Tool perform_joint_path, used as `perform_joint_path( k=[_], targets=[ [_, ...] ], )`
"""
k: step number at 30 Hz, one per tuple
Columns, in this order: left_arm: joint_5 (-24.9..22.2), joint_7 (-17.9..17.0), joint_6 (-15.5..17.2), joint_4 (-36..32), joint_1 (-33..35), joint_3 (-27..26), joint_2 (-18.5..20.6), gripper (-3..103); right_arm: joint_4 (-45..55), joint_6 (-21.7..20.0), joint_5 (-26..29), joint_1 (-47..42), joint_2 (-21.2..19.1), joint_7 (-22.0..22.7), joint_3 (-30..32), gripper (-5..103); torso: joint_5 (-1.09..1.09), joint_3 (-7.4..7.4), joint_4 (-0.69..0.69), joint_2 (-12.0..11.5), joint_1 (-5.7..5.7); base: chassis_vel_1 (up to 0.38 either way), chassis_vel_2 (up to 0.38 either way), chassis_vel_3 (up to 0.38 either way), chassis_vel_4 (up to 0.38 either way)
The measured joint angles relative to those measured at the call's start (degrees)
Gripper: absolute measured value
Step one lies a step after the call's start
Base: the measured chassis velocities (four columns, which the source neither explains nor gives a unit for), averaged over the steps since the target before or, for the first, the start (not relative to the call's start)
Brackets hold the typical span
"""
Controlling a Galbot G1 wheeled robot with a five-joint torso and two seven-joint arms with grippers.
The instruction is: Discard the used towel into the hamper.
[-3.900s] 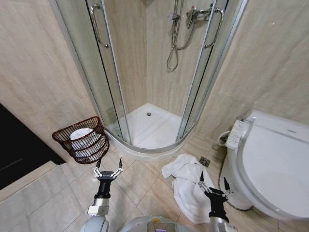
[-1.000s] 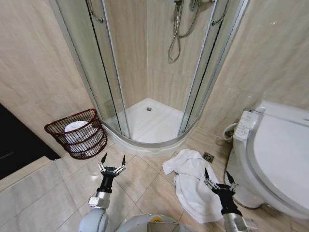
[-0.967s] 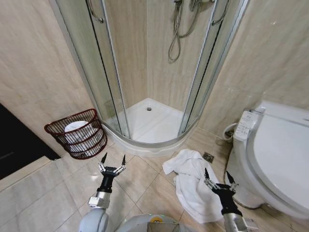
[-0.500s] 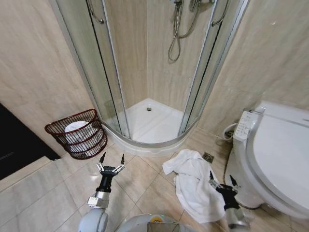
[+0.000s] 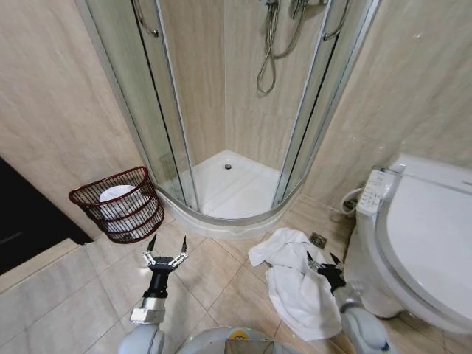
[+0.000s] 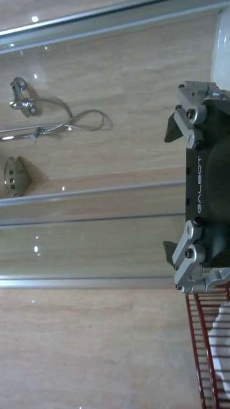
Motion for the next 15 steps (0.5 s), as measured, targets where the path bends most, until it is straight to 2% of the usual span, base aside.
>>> perform_joint_path(
  k=[4,9,11,15],
  targets=[
    [-0.05,-1.68,-0.34,-0.15,0.10,-0.21,-0.90,100,-4.44,-4.93,1.88,3.89,-2.00,-4.22,-1.45,100,-0.01,0.02,-0.01,0.02,0.00,0.000,0.000,0.000,0.000],
    [-0.12,-1.98,-0.34,-0.57,0.17,-0.41,-1.40,100,-8.67,-6.73,1.91,7.66,-2.62,-6.07,-2.31,100,0.00,0.03,0.00,0.03,0.00,0.000,0.000,0.000,0.000],
    [-0.27,-2.03,-0.16,-0.74,0.23,-0.71,-2.03,100,-11.06,-9.85,3.16,10.38,-3.08,-7.35,-2.95,100,-0.01,0.04,0.00,0.05,0.00,0.000,0.000,0.000,0.000],
    [-0.45,-2.35,0.19,-0.80,0.27,-0.85,-2.28,100,-13.21,-11.23,3.54,12.24,-3.31,-9.16,-3.54,100,-0.01,0.05,0.00,0.06,0.00,0.000,0.000,0.000,0.000]
  ],
)
